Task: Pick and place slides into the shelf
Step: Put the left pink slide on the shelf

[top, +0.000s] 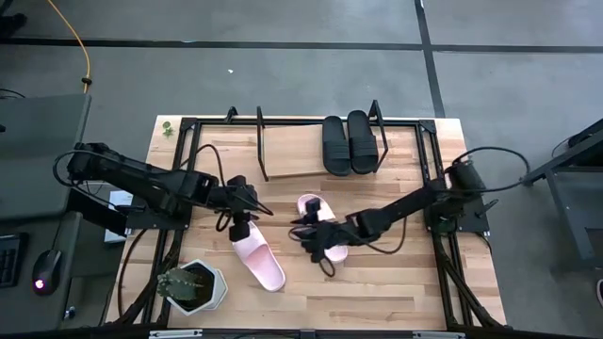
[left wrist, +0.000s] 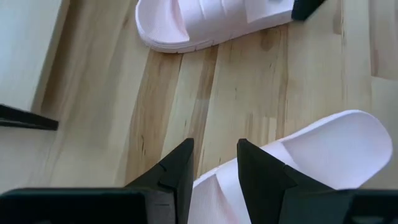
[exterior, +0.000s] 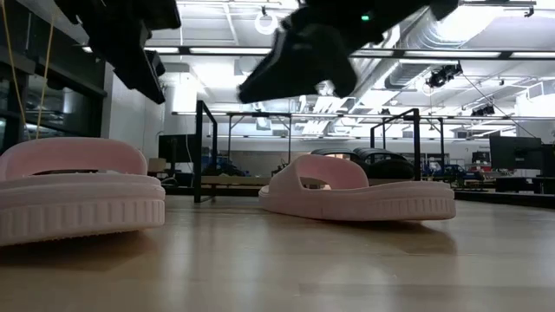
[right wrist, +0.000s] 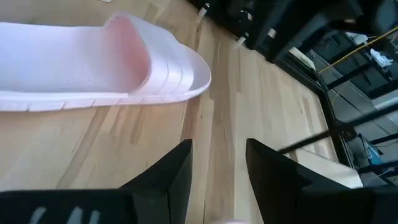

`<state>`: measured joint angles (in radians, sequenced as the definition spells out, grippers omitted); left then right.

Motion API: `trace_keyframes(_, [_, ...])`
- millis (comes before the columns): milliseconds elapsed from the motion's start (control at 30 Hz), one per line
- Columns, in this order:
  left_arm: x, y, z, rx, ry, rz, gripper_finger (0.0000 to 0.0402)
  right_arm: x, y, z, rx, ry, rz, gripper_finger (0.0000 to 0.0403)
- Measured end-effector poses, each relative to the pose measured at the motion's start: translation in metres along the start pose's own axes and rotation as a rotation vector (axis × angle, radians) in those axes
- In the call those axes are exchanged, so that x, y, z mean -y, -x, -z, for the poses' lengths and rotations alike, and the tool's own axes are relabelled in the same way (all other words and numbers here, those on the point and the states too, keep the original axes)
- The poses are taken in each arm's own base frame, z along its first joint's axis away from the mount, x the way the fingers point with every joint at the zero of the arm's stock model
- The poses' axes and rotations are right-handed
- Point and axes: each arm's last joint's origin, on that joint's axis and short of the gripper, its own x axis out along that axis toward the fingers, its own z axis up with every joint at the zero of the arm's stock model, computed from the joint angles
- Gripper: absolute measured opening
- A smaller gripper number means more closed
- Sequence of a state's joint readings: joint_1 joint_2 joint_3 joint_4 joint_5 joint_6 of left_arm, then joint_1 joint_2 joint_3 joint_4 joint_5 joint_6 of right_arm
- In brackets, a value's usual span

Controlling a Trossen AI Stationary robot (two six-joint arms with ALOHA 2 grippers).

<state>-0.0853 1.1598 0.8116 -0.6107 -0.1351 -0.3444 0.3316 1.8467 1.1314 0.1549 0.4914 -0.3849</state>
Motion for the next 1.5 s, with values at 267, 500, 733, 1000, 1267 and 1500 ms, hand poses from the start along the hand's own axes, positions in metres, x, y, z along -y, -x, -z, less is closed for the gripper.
trace_keyframes(267, [-0.002, 0.015, -0.001, 0.068, -0.003, 0.0, 0.0108, -0.01, -0.022, -0.008, 0.004, 0.048, -0.022, 0.0142])
trace_keyframes(500, [-0.003, 0.02, -0.001, 0.095, -0.009, 0.001, 0.0108, -0.01, -0.024, -0.009, 0.01, 0.037, 0.003, 0.0142])
trace_keyframes(733, [-0.003, 0.02, -0.002, 0.1, -0.011, -0.002, 0.0108, -0.016, -0.032, -0.004, 0.005, 0.052, 0.02, 0.0142])
trace_keyframes(1000, [-0.004, 0.02, -0.001, 0.099, -0.012, -0.007, 0.0108, -0.026, -0.059, -0.016, 0.02, 0.056, 0.013, 0.0142])
trace_keyframes(1267, [-0.004, 0.02, -0.001, 0.098, -0.016, -0.011, 0.0108, -0.041, -0.085, -0.025, -0.016, 0.108, -0.044, 0.0142])
trace_keyframes(1500, [-0.004, 0.02, -0.001, 0.1, -0.019, -0.01, 0.0108, -0.046, -0.096, -0.03, -0.025, 0.121, -0.066, 0.0142])
